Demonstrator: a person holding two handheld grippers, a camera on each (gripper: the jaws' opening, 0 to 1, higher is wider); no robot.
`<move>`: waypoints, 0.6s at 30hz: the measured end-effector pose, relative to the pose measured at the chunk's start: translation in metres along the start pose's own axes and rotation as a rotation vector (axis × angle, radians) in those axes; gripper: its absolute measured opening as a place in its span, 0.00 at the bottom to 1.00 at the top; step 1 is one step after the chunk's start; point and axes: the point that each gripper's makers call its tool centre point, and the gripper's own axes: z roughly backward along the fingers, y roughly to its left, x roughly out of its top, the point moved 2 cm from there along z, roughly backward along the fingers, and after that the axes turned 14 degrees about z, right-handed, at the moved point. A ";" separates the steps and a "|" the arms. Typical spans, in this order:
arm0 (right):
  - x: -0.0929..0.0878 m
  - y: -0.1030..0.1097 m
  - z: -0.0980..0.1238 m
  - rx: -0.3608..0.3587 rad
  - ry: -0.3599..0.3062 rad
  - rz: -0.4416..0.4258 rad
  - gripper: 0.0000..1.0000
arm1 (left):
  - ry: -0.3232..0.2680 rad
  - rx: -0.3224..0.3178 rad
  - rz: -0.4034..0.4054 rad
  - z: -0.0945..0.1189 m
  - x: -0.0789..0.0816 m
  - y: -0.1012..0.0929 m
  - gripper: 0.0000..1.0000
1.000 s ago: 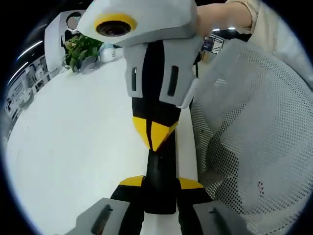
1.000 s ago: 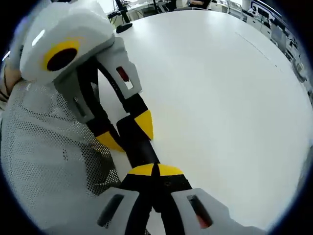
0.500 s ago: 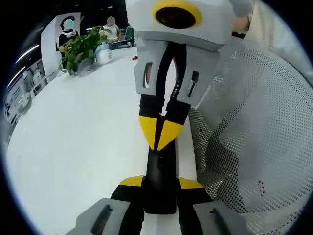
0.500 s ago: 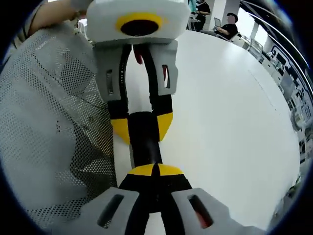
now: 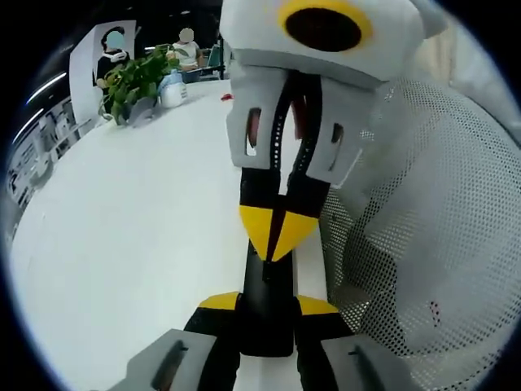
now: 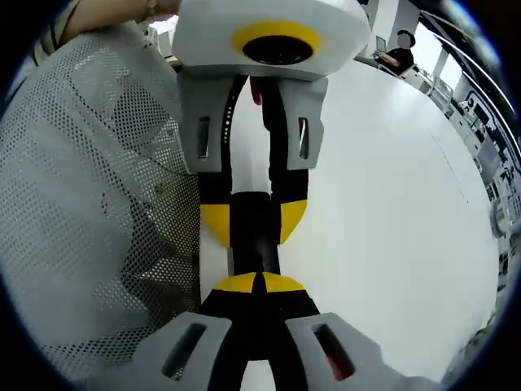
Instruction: Press the specified remote control buttons in sequence, fully releasing each button before pressing the next.
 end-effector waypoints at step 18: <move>0.003 0.004 -0.001 -0.024 0.008 0.035 0.00 | 0.002 0.004 -0.006 0.000 0.000 -0.001 0.25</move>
